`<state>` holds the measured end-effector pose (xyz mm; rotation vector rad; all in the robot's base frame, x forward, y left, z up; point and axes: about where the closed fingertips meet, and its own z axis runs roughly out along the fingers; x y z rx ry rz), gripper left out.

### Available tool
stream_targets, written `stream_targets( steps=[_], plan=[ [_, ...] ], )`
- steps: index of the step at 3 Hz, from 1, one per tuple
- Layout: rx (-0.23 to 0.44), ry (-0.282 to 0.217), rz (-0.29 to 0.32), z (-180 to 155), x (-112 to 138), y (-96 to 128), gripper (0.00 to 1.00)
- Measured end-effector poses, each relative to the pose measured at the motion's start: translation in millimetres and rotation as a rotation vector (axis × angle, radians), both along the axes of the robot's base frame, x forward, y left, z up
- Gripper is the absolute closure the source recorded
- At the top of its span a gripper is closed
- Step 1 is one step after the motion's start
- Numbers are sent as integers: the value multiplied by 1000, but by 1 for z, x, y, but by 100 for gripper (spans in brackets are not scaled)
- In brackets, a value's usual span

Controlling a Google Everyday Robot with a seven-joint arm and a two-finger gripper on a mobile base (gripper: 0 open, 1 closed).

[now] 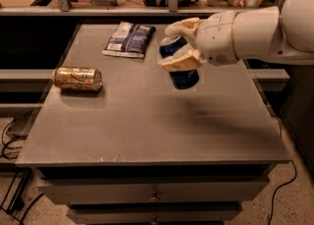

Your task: Place pepsi can upright

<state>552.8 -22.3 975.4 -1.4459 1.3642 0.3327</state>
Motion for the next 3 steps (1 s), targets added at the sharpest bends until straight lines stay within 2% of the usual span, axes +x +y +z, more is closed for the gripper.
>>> stream_targets(
  steps=[1, 2, 3],
  plan=[
    [-23, -73, 55, 2, -4, 10, 100],
    [-31, -62, 71, 2, -3, 13, 100],
    [37, -70, 88, -2, -1, 12, 100]
  ],
)
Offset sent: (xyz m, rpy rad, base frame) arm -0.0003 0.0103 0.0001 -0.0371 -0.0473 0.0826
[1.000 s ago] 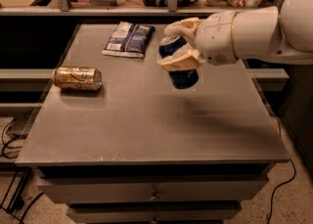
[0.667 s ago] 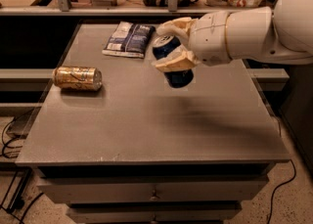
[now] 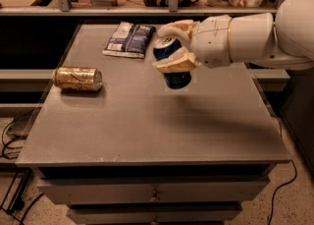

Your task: Place pepsi can upright

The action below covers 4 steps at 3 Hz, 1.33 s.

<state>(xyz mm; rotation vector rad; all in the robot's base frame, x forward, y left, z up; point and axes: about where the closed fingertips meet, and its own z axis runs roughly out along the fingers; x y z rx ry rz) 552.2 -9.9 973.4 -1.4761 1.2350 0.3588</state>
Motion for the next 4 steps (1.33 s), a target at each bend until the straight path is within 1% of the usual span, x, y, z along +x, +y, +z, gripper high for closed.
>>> stream_targets(
  steps=[1, 2, 3, 4],
  plan=[
    [74, -17, 29, -4, 1, 2, 100],
    [130, -38, 38, -6, 1, 0, 100],
    [190, -57, 33, -13, -2, -5, 81],
    [226, -64, 13, -24, -5, -12, 58]
  ],
)
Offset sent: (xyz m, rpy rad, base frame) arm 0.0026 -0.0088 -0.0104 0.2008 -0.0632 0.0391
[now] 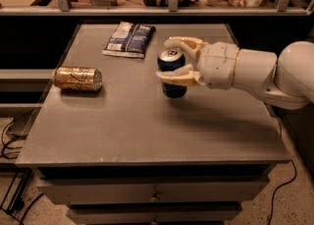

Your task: Place pepsi can upright

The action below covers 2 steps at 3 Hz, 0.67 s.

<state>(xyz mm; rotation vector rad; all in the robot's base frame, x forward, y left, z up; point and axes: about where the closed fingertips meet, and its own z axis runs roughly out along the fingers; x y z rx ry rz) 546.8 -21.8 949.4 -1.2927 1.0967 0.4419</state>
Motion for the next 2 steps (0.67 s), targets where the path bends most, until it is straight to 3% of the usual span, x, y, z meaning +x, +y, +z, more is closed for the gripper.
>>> stream_targets(
  steps=[2],
  plan=[
    [59, 10, -29, -18, -8, -8, 12]
  ],
)
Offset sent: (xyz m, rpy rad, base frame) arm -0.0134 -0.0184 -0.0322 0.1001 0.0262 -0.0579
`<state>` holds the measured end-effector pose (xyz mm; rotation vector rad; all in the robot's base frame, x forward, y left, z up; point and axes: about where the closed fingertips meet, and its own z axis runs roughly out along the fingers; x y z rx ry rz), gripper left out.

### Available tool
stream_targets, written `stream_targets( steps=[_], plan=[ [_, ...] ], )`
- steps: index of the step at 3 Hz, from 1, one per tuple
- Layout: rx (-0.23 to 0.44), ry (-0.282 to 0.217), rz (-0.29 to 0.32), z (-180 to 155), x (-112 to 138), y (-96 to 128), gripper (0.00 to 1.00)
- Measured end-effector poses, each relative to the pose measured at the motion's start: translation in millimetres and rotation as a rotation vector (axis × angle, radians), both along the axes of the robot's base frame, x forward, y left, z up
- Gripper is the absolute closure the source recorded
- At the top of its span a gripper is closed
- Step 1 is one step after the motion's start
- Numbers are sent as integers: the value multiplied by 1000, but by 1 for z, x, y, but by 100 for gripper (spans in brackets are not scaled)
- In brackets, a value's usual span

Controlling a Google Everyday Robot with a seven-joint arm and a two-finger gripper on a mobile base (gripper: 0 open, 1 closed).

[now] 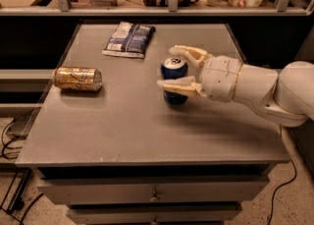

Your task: Place pepsi can upright

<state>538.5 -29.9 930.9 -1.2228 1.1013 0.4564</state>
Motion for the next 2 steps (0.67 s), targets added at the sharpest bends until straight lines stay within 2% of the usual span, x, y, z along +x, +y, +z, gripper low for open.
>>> stream_targets(
  steps=[1, 2],
  plan=[
    [19, 12, -11, -6, -3, -2, 0],
    [19, 12, -11, -6, -3, -2, 0]
  ],
)
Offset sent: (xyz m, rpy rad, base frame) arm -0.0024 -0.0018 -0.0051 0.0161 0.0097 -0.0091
